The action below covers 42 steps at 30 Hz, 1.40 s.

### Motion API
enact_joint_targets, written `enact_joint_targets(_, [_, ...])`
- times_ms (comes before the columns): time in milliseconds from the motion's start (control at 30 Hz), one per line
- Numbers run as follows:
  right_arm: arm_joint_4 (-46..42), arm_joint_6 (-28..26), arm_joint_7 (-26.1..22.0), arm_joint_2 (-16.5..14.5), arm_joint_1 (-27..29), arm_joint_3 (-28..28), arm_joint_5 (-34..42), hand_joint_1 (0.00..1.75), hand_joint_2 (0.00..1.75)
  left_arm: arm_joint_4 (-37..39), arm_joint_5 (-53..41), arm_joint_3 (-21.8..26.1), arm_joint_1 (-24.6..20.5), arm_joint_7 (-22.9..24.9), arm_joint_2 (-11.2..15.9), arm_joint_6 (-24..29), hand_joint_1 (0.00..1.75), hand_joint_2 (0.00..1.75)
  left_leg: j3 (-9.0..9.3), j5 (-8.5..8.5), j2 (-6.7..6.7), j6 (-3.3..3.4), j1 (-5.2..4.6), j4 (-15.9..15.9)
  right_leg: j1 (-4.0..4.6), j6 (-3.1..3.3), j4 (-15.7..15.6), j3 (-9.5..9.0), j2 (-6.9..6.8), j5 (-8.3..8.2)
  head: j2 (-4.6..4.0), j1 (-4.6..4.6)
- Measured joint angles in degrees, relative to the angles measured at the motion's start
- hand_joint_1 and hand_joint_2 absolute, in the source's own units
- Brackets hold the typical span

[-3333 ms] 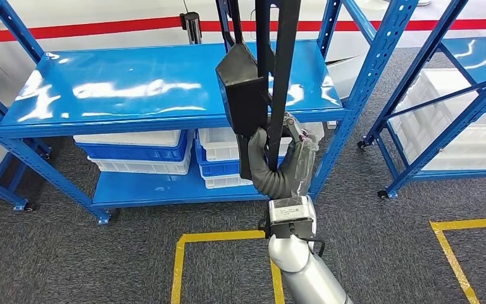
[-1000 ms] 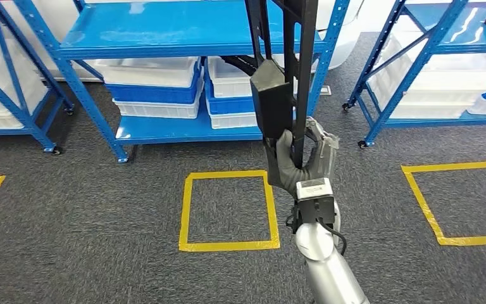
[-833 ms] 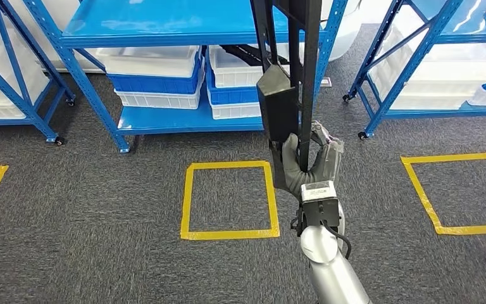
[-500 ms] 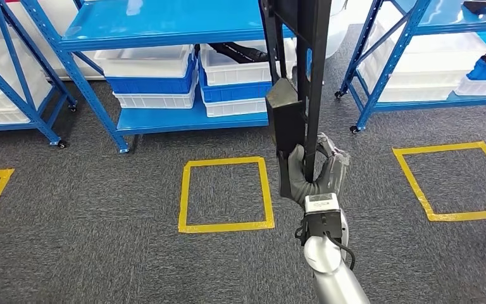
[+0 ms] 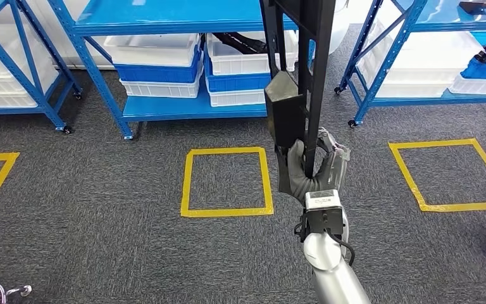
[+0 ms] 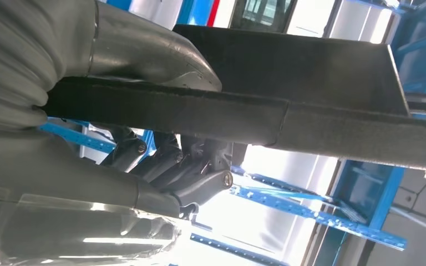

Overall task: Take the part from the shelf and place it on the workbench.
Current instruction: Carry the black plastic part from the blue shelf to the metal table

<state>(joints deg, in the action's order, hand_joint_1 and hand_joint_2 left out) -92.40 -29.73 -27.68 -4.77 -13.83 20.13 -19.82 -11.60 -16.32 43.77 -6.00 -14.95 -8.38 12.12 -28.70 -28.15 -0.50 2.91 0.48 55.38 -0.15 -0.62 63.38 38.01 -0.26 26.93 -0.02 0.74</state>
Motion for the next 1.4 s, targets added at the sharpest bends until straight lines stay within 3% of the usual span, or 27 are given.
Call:
enact_joint_targets(67, [0.1,0.3,0.1,0.0,-0.2,0.0,0.1,1.75,1.75,0.0,0.2,0.0,0.0,0.0,0.0,0.2,0.0,1.75,-1.5,1.11,-0.04,0.03,-0.02,0.1,-0.27,0.1,7.7,2.66,0.07,4.12,0.0,-0.14])
enact_joint_targets(100, [0.2,0.5,0.2,0.0,-0.3,0.0,0.2,1.75,1.75,0.0,0.4,0.0,0.1,0.0,0.0,0.4,0.0,1.75,-2.13,1.62,-0.07,-0.09,-0.01,0.1,-0.42,-0.17,10.1,3.02,0.07,5.2,0.0,-0.17])
enact_joint_targets(133, [0.3,0.8,0.2,0.0,-0.5,0.0,0.3,1.75,1.75,0.0,0.6,0.1,0.1,0.0,-0.1,0.5,0.0,1.75,-2.68,2.07,-0.1,-0.25,0.01,0.2,-0.58,-0.62,10.3,2.25,0.07,5.45,0.0,-0.2])
enact_joint_targets(167, [0.5,1.0,0.3,0.0,-0.8,0.0,0.4,1.75,1.75,0.0,0.7,0.1,0.1,0.0,-0.1,0.5,0.0,1.75,-3.14,2.43,-0.11,-0.44,0.06,0.4,-0.78,-1.2,8.1,0.26,0.06,4.87,0.0,-0.24])
enact_joint_targets(200, [0.6,1.1,0.4,-0.1,-1.2,0.0,0.4,1.75,1.75,0.0,0.8,0.3,0.1,0.0,-0.2,0.5,0.0,1.75,-3.56,2.69,-0.11,-0.65,0.13,0.7,-1.04,-1.77,3.9,-2.7,0.04,3.8,0.0,-0.25])
enact_joint_targets(267, [0.9,1.4,0.4,-0.4,-2.2,0.0,0.5,1.75,1.75,0.0,1.1,0.6,0.1,-0.1,-0.2,0.6,0.0,1.75,-4.58,3.07,-0.11,-1.22,0.01,1.5,-1.21,-2.09,-3.9,-7.45,0.12,2.5,0.0,-0.25])
enact_joint_targets(300, [1.0,1.6,0.4,-0.5,-2.6,0.0,0.5,1.75,1.75,-0.1,1.3,0.8,0.1,-0.2,-0.2,0.6,0.0,1.75,-5.01,3.29,-0.12,-1.55,-0.06,1.8,-1.16,-1.85,-5.8,-8.44,0.18,2.25,0.0,-0.22])
enact_joint_targets(400, [1.5,1.9,0.5,-0.8,-3.2,0.0,0.8,1.75,1.75,-0.1,1.4,1.1,0.2,-0.4,-0.2,0.7,0.0,1.75,-5.72,3.89,-0.05,-2.61,0.17,2.1,-0.95,-0.53,-6.1,-8.03,0.27,1.77,-0.01,-0.2])
enact_joint_targets(433, [1.7,1.9,0.6,-0.9,-3.4,0.1,0.9,1.75,1.75,-0.1,1.5,1.1,0.2,-0.4,-0.2,0.8,0.0,1.75,-6.05,3.38,0.03,-2.89,0.32,2.7,-1.07,-0.06,-6.1,-7.89,0.25,1.48,-0.01,-0.19])
enact_joint_targets(500, [1.9,2.0,0.6,-1.2,-3.8,0.1,0.9,1.75,1.75,-0.1,1.5,1.2,0.2,-0.4,-0.3,0.8,0.0,1.75,-8.06,0.08,0.24,-3.4,0.58,7.3,-1.31,0.9,-6.2,-7.42,0.19,0.87,0.0,-0.02])
enact_joint_targets(567, [2.1,2.0,0.6,-1.4,-4.0,0.1,1.0,1.75,1.75,-0.1,1.5,1.4,0.3,-0.4,-0.3,0.8,0.0,1.75,-11.27,-4.22,0.36,-3.82,0.65,15.2,-1.0,1.47,-6.2,-6.75,0.12,0.41,0.01,0.12])
enact_joint_targets(600, [2.3,2.0,0.6,-1.4,-4.0,0.1,1.1,1.75,1.75,-0.1,1.5,1.4,0.3,-0.4,-0.3,0.8,0.0,1.75,-12.26,-5.25,0.38,-3.89,0.66,18.0,-0.84,1.6,-6.2,-6.46,0.11,0.21,0.0,0.12])
enact_joint_targets(633, [2.4,2.0,0.6,-1.4,-4.0,0.1,1.1,1.75,1.75,-0.1,1.5,1.4,0.4,-0.4,-0.3,0.8,0.0,1.75,-12.23,-5.24,0.38,-3.81,0.66,18.8,-0.68,1.66,-6.1,-6.23,0.12,0.02,0.0,0.13])
enact_joint_targets(667, [2.6,2.1,0.5,-1.4,-3.9,0.1,1.2,1.75,1.75,-0.1,1.5,1.4,0.4,-0.5,-0.3,0.9,0.0,1.75,-10.96,-4.18,0.38,-3.61,0.65,17.2,-0.56,1.66,-6.1,-6.1,0.14,-0.13,0.0,0.13])
enact_joint_targets(767, [2.7,2.1,0.2,-1.4,-3.9,0.1,1.4,1.75,1.75,-0.1,1.5,1.4,0.4,-0.5,-0.3,1.0,0.0,1.75,-4.06,-0.09,0.53,-2.48,0.44,5.6,-0.12,1.35,-6.1,-5.93,0.2,-0.46,0.0,0.08])
enact_joint_targets(833, [2.7,2.1,0.0,-1.3,-3.9,0.1,1.4,1.75,1.75,-0.1,1.5,1.4,0.3,-0.6,-0.3,1.0,0.0,1.75,-2.33,0.43,0.6,-2.29,0.17,2.0,0.32,1.12,-5.8,-5.54,0.17,-0.57,0.01,0.03])
enact_joint_targets(933, [2.8,1.8,0.0,-1.2,-3.9,0.1,1.0,1.75,1.75,-0.1,1.5,1.5,0.4,-0.6,-0.3,1.0,0.0,1.75,-2.74,0.79,0.55,-2.47,-0.32,1.8,0.41,0.81,-5.7,-4.98,0.13,-0.79,0.0,0.02])
enact_joint_targets(1000, [2.8,1.2,0.3,-1.3,-4.0,0.2,-0.1,1.75,1.75,-0.1,1.5,1.6,0.5,-0.7,-0.3,1.0,0.0,1.75,-2.94,1.11,0.59,-1.67,-0.65,1.6,-0.17,-0.03,-6.3,-5.06,0.03,-1.36,0.0,0.1])
enact_joint_targets(1067, [2.8,0.4,0.8,-1.5,-4.2,0.2,-1.4,1.75,1.75,-0.1,1.5,1.8,0.4,-0.7,-0.4,1.0,0.0,1.75,-2.62,2.05,0.56,-0.59,-0.38,0.5,-0.33,-0.76,-6.3,-4.84,-0.05,-1.29,0.0,0.11])
enact_joint_targets(1133, [2.8,0.0,1.1,-1.5,-4.4,0.2,-2.3,1.75,1.75,-0.1,1.4,2.0,0.3,-0.8,-0.5,1.0,0.0,1.75,-2.36,2.92,0.55,0.03,0.03,-0.6,-0.14,-0.63,-2.5,-3.06,0.03,0.98,-0.01,-0.09])
enact_joint_targets(1200, [2.8,-0.2,1.4,-1.4,-4.3,0.2,-2.9,1.75,1.75,-0.1,1.3,2.0,0.3,-0.8,-0.6,0.9,0.0,1.75,-2.73,3.16,0.79,0.14,0.03,-0.7,-0.42,-0.51,5.2,0.19,0.11,4.36,0.0,-0.21])
enact_joint_targets(1267, [2.8,-0.3,2.0,-1.4,-4.0,0.2,-3.6,1.75,1.75,-0.1,1.2,2.1,0.4,-0.7,-0.7,0.8,0.0,1.75,-3.06,3.33,1.29,-0.06,0.07,-0.6,-0.85,-1.22,9.0,1.49,0.11,5.43,0.0,-0.22])
enact_joint_targets(1300, [2.8,-0.3,2.2,-1.4,-4.0,0.2,-4.0,1.75,1.75,-0.1,1.1,2.1,0.4,-0.7,-0.7,0.7,0.0,1.75,-3.2,3.37,1.62,-0.21,0.13,-0.4,-1.13,-1.88,7.2,0.34,0.13,4.55,0.0,-0.24])
enact_joint_targets(1333, [2.7,-0.3,2.5,-1.3,-4.0,0.2,-4.4,1.75,1.75,-0.1,1.0,2.1,0.4,-0.7,-0.7,0.7,0.0,1.75,-3.38,3.32,1.98,-0.44,0.22,-0.1,-1.51,-2.61,3.5,-1.75,0.31,3.09,0.0,-0.24])
enact_joint_targets(1367, [2.7,-0.3,2.7,-1.3,-4.1,0.2,-4.7,1.75,1.75,-0.1,0.9,2.1,0.4,-0.7,-0.7,0.6,0.0,1.75,-3.65,3.17,2.32,-0.74,0.27,0.4,-1.82,-3.08,-0.3,-3.91,0.85,2.07,-0.01,-0.24])
enact_joint_targets(1400, [2.5,-0.3,2.8,-1.3,-4.1,0.2,-5.0,1.75,1.75,-0.1,0.8,2.1,0.4,-0.6,-0.7,0.6,0.0,1.75,-4.05,2.99,2.66,-1.13,0.26,1.0,-1.95,-3.1,-3.4,-5.54,1.28,1.31,0.0,-0.24])
